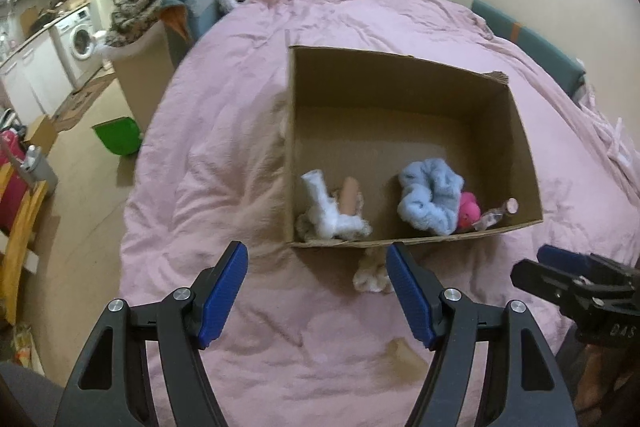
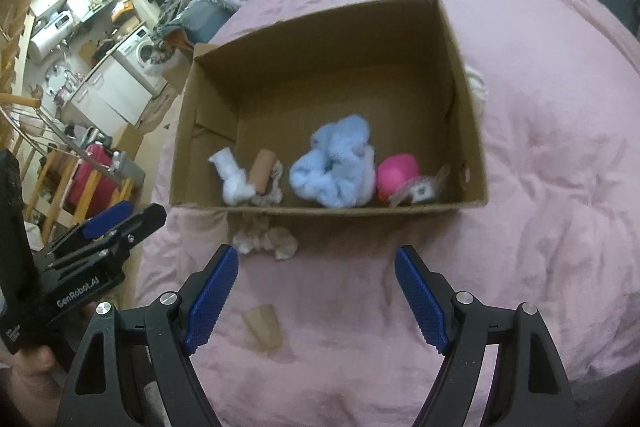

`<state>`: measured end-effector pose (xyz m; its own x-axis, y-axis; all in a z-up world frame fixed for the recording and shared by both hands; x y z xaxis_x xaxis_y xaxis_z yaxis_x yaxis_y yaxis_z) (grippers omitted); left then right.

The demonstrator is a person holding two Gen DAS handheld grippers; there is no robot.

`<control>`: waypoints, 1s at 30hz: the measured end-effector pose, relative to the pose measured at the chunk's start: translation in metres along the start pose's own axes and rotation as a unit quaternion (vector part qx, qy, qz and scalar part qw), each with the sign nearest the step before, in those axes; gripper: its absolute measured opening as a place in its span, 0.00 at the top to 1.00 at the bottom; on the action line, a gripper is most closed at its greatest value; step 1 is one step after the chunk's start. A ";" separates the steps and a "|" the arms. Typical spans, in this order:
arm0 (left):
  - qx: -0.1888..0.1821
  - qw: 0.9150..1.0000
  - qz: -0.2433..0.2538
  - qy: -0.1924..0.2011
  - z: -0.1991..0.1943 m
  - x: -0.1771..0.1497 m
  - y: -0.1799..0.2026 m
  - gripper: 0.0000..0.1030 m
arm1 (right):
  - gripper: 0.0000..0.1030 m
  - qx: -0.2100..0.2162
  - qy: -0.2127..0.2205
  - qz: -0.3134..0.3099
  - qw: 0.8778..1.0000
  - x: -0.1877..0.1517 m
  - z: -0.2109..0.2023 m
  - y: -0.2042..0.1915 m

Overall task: Organize soft objects
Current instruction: 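Withdraw both tools from the box toward the remaining items, then grasp the translucent plastic piece with the right tool while the left tool grasps the lace scrunchie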

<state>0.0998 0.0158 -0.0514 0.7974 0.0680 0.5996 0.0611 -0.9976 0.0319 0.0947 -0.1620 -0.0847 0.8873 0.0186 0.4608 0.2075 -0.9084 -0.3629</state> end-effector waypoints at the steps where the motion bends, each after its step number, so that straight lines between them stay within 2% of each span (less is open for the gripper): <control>1: 0.010 1.000 -0.002 -0.002 -0.001 -0.002 -0.003 0.33 | 0.17 0.007 0.001 0.002 1.000 -0.002 0.001 -0.001; 4: 0.017 1.000 -0.012 -0.009 -0.002 -0.006 -0.009 0.33 | 0.17 0.005 0.004 -0.003 1.000 -0.008 0.004 -0.002; 7: 0.028 0.999 -0.025 -0.016 -0.001 -0.009 -0.017 0.33 | 0.17 0.006 -0.017 -0.015 1.000 -0.014 0.012 -0.005; 11: 0.020 0.998 -0.064 -0.020 0.001 -0.015 -0.034 0.33 | 0.17 0.027 -0.070 -0.031 0.997 -0.028 0.038 -0.020; 15: 0.016 0.994 -0.104 -0.012 0.003 -0.020 -0.049 0.33 | 0.19 0.049 -0.131 -0.074 0.987 -0.049 0.068 -0.045; 18: 0.027 0.993 -0.115 -0.028 0.008 -0.023 -0.056 0.33 | 0.29 0.044 -0.155 -0.108 0.981 -0.062 0.083 -0.058; 20: 0.031 0.992 -0.120 -0.034 0.011 -0.024 -0.058 0.33 | 0.45 0.043 -0.172 -0.115 0.977 -0.070 0.092 -0.061; 21: 0.030 0.991 -0.125 -0.038 0.013 -0.025 -0.058 0.33 | 0.49 0.043 -0.181 -0.117 0.976 -0.073 0.095 -0.062; 23: 0.028 0.990 -0.129 -0.043 0.015 -0.026 -0.058 0.33 | 0.64 0.040 -0.193 -0.122 0.973 -0.078 0.100 -0.063; 24: 0.027 0.990 -0.130 -0.046 0.017 -0.027 -0.057 0.33 | 0.66 0.037 -0.195 -0.125 0.972 -0.079 0.101 -0.063; 26: 0.028 0.990 -0.126 -0.051 0.020 -0.028 -0.055 0.33 | 0.79 0.030 -0.188 -0.133 0.973 -0.079 0.098 -0.062; 28: 0.028 0.990 -0.123 -0.056 0.023 -0.030 -0.052 0.33 | 0.85 0.027 -0.184 -0.131 0.974 -0.076 0.095 -0.060; 30: 0.024 0.990 -0.121 -0.060 0.026 -0.031 -0.048 0.33 | 0.87 0.028 -0.180 -0.125 0.975 -0.074 0.091 -0.057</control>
<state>0.0877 0.0622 -0.0925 0.8211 0.3096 0.4796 0.2861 -0.9502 0.1236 0.0549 -0.0736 -0.1723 0.8913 0.3911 0.2293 0.4489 -0.8324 -0.3250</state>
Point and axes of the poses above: each gripper's, at about its wrist camera, not at the fingertips, and z roughly the way its jaws point, y to its right, x to its top, the point moved 6 cm from there along z, roughly the way its jaws point
